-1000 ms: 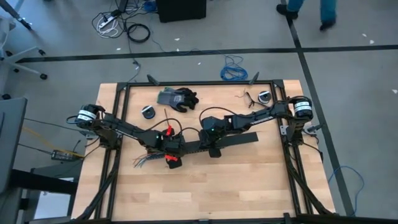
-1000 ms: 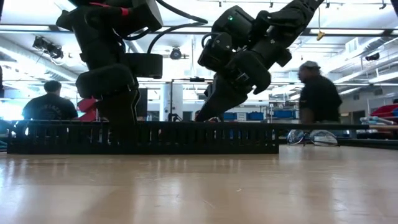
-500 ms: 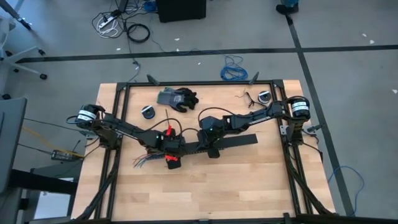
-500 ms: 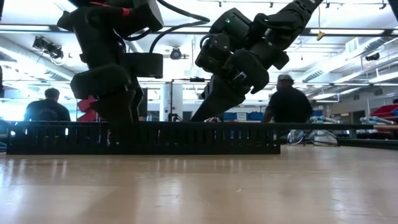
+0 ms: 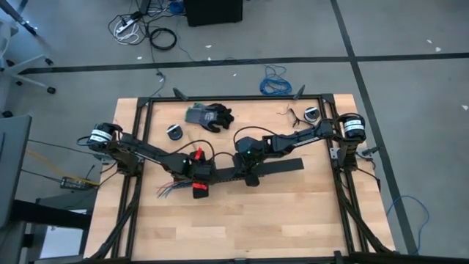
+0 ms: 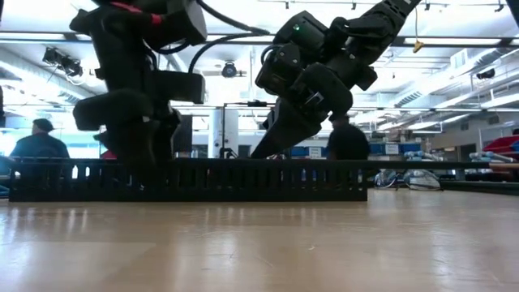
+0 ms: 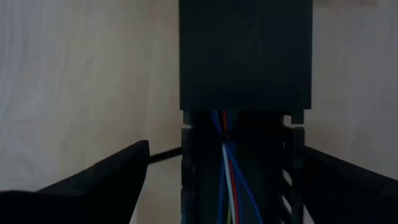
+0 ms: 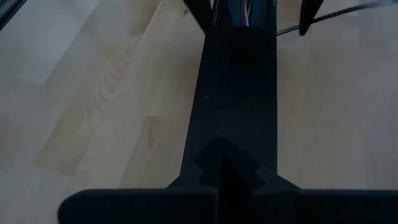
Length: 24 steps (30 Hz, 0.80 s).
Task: Ziptie cables
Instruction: Close the black cable duct with the cover
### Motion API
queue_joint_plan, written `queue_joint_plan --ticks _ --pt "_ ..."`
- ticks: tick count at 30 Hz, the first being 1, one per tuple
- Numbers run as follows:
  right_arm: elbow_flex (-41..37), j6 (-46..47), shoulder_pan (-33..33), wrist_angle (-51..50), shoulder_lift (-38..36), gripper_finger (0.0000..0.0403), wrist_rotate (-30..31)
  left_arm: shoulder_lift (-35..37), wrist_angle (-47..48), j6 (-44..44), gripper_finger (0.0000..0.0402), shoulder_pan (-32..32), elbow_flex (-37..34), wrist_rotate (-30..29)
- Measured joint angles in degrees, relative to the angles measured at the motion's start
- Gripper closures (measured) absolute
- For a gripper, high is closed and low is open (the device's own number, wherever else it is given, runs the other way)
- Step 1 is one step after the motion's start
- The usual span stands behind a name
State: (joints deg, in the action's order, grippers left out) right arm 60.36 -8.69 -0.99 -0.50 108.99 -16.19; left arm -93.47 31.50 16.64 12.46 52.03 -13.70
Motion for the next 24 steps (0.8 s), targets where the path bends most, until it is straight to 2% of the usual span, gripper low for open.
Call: queue_joint_plan --ticks 11,18,24 --pt "0.00 0.00 0.00 -0.32 0.00 0.0403 -0.50 7.43 4.96 2.97 0.0037 1.30 -2.38 0.94" --pt "0.00 -0.11 0.01 -0.30 0.00 0.0403 -0.50 6.99 0.86 4.44 0.0037 1.80 -4.39 0.69" --pt "0.00 -0.07 0.02 -0.30 0.00 0.0403 -0.50 6.84 1.65 4.79 0.0037 1.80 -4.40 0.25"
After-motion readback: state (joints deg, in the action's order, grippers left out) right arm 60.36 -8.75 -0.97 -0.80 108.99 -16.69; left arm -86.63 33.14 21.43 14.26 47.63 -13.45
